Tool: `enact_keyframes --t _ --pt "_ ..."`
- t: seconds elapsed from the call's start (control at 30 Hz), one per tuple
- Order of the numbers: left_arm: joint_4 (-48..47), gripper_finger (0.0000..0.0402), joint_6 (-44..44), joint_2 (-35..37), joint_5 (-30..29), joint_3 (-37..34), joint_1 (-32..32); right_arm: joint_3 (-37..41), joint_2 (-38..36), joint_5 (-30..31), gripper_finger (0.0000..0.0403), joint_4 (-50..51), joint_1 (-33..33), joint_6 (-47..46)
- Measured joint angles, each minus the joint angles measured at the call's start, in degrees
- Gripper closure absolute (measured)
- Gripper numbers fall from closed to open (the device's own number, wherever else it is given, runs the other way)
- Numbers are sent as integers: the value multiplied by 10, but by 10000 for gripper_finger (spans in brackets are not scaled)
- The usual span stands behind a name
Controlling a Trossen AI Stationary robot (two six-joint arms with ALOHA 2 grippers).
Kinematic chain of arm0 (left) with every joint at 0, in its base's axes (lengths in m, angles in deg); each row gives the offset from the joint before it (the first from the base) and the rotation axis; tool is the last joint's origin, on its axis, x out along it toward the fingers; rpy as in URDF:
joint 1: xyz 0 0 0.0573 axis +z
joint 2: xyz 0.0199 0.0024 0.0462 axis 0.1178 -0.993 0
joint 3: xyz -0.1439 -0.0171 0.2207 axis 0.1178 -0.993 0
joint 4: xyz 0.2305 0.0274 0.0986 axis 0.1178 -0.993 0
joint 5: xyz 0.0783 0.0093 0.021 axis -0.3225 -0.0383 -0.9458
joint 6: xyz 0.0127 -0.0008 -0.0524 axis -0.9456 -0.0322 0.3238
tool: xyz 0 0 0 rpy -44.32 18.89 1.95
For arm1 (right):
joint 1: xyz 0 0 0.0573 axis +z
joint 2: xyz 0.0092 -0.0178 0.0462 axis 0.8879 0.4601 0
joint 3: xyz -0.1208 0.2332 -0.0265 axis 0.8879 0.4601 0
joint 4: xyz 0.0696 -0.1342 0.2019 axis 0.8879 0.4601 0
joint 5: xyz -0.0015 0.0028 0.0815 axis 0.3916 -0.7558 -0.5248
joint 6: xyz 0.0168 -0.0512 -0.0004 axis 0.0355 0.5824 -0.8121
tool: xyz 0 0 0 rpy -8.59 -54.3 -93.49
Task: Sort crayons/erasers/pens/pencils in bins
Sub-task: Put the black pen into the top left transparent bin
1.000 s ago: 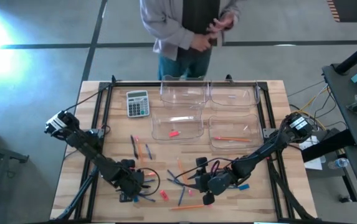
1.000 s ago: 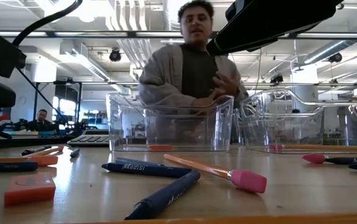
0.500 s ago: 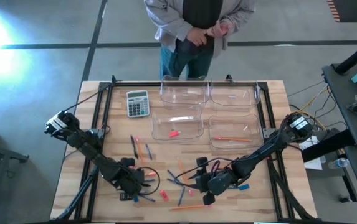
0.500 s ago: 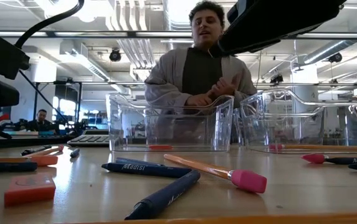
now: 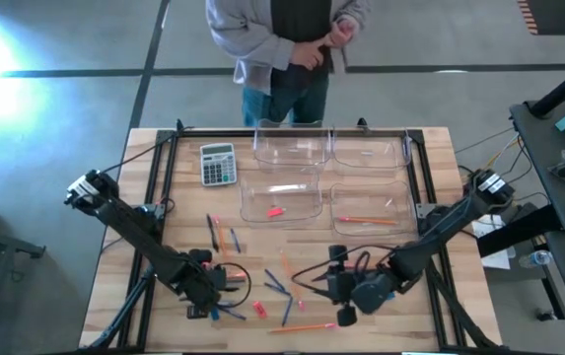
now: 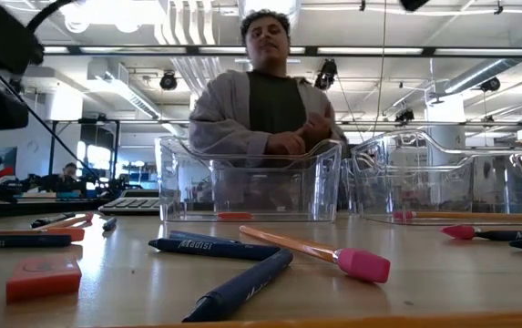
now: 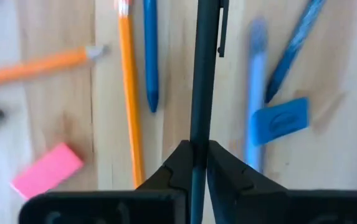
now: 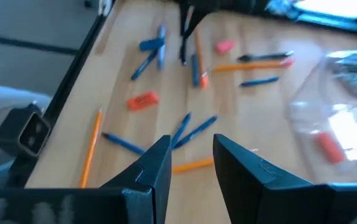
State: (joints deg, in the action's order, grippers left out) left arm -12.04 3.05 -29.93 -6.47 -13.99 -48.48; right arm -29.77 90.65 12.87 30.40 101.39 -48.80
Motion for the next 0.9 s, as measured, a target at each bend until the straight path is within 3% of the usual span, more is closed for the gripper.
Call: enact_keyframes --t 0.2,0.43,0.67,0.9 --pt "47 392 -79 46 -117 15 0 2 -4 85 294 -54 42 65" --pt "212 393 -263 79 -193 15 24 51 -4 101 294 -207 41 146" --pt "322 393 -391 80 -211 15 79 126 -18 76 294 -334 13 182" --pt "241 394 -448 105 -202 58 171 165 -64 60 294 -347 10 179"
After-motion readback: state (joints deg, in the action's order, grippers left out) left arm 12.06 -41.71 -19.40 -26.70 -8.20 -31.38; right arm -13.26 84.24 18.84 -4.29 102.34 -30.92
